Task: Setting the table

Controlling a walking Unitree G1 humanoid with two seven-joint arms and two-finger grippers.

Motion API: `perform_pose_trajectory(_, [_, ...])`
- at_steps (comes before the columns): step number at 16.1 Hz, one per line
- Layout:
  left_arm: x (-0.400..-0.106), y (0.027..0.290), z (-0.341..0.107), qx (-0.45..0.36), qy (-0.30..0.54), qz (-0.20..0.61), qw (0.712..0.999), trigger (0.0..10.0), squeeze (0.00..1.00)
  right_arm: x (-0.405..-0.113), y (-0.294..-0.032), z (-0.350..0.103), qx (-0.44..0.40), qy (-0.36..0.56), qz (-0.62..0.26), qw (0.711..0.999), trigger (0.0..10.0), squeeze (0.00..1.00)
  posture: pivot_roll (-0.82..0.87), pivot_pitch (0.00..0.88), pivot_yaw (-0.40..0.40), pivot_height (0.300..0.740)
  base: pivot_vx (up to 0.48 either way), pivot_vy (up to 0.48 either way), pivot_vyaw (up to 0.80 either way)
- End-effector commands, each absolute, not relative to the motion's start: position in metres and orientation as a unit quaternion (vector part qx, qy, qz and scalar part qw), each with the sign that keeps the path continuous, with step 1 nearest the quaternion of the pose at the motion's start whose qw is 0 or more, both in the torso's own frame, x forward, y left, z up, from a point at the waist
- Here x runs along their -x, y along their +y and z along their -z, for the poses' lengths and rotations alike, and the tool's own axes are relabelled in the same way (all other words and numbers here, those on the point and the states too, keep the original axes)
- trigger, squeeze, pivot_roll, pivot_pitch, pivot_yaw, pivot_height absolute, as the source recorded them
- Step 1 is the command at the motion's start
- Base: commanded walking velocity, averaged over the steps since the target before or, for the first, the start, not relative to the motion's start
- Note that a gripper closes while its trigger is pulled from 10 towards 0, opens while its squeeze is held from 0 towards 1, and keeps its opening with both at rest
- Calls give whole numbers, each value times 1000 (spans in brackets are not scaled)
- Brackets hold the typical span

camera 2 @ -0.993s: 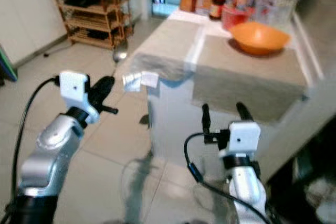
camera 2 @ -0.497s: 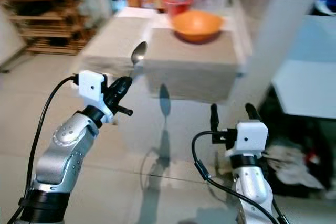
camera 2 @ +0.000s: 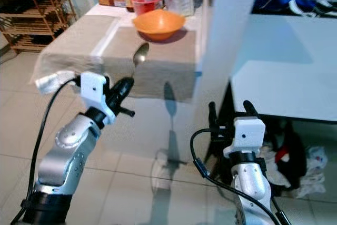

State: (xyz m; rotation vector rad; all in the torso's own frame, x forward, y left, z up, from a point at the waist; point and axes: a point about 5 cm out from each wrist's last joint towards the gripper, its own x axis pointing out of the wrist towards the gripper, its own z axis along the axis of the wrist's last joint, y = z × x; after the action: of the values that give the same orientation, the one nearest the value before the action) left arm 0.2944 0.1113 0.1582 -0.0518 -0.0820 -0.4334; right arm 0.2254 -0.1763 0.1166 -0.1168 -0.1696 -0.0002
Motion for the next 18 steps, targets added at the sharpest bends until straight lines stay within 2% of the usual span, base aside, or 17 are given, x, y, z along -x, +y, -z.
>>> perform_pose_trajectory(1, [-296, 117, -160, 22, -44, 201, 978, 0, 0, -226, -172, -118, 57, -87, -7, 995, 10000, 0, -114, 0, 51, 736, 0, -458, 0])
perform_pose_trajectory(6, [-298, 113, -160, 23, -48, 205, 977, 0, 0, -224, -172, -117, 60, -86, -5, 994, 10000, 0, -125, 0, 54, 736, 0, -455, 0])
perform_pose_trajectory(8, [-300, 111, -161, 25, -49, 207, 977, 0, 0, -223, -174, -116, 64, -81, -4, 995, 10000, 0, -132, 0, 55, 736, 0, -446, -650])
perform_pose_trajectory(14, [-304, 111, -156, 16, -42, 203, 978, 0, 0, -224, -175, -117, 67, -84, -2, 994, 10000, 0, -140, 0, 60, 736, 0, -426, 0])
perform_pose_trajectory(18, [-307, 113, -158, 10, -45, 203, 978, 0, 0, -223, -175, -115, 64, -80, 1, 995, 10000, 0, -140, 0, 66, 736, 248, -407, -259])
